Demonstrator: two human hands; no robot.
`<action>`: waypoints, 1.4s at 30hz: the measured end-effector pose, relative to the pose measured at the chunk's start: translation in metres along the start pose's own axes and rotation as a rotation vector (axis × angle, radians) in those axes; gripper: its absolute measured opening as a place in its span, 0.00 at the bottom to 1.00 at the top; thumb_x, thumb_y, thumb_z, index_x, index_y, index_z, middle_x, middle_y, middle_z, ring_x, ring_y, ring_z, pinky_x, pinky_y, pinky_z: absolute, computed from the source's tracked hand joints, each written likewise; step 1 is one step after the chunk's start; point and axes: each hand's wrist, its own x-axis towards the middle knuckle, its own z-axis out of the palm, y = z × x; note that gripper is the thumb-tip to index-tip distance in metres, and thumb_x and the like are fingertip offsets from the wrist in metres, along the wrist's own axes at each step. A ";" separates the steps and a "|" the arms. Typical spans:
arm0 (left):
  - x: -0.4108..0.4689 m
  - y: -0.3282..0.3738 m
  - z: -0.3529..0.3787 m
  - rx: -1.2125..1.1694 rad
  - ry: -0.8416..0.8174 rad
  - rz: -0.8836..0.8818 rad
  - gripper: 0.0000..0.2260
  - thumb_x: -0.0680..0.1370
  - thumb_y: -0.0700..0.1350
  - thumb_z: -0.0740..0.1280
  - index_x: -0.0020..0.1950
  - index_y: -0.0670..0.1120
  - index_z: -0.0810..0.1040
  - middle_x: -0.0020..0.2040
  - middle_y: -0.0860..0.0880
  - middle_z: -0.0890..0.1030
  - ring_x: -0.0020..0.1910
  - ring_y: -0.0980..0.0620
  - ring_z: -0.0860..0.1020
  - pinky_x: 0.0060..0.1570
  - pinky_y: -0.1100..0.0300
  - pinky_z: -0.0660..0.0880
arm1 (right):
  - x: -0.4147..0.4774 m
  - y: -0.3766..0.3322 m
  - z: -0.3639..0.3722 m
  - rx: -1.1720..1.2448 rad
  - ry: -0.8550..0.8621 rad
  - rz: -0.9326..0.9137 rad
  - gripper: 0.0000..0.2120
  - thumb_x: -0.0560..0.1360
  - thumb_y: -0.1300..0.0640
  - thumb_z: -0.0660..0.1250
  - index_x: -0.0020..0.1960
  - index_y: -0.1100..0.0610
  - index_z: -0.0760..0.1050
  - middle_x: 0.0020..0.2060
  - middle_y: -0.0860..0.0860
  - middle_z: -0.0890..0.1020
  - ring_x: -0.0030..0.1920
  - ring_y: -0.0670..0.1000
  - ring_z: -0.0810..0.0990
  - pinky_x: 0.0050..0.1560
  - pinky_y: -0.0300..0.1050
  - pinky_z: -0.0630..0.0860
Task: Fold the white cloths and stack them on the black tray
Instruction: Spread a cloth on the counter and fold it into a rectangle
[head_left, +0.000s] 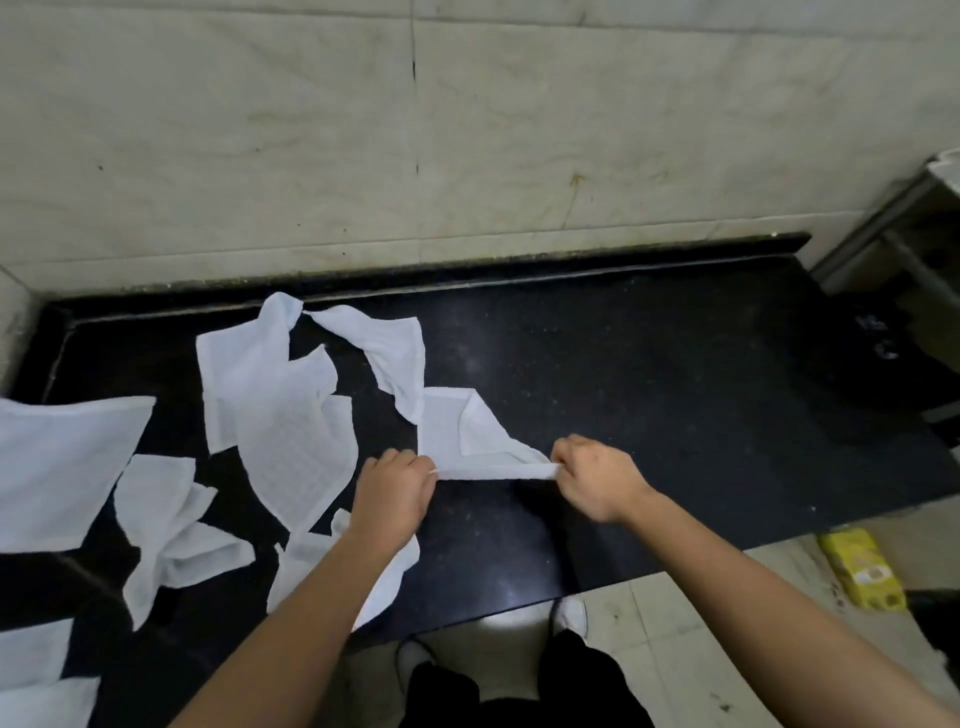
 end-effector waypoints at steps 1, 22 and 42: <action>0.006 0.001 -0.009 -0.042 0.035 -0.021 0.04 0.72 0.42 0.75 0.39 0.47 0.82 0.34 0.49 0.78 0.34 0.45 0.75 0.33 0.55 0.68 | 0.000 0.005 -0.009 0.036 -0.007 0.004 0.06 0.79 0.54 0.57 0.50 0.52 0.72 0.51 0.50 0.77 0.55 0.54 0.77 0.47 0.46 0.68; 0.111 0.089 -0.146 -0.148 0.457 -0.157 0.04 0.78 0.45 0.66 0.49 0.50 0.80 0.48 0.52 0.79 0.52 0.49 0.74 0.47 0.50 0.73 | 0.009 0.078 -0.169 0.340 0.627 -0.099 0.02 0.76 0.51 0.65 0.48 0.47 0.76 0.43 0.46 0.76 0.43 0.49 0.76 0.44 0.47 0.73; -0.091 0.086 0.057 0.059 -0.232 0.064 0.08 0.67 0.46 0.58 0.39 0.45 0.74 0.39 0.47 0.75 0.39 0.44 0.74 0.34 0.53 0.71 | -0.056 0.112 0.072 0.012 -0.113 -0.099 0.09 0.74 0.49 0.64 0.52 0.50 0.77 0.51 0.49 0.76 0.56 0.52 0.76 0.52 0.47 0.75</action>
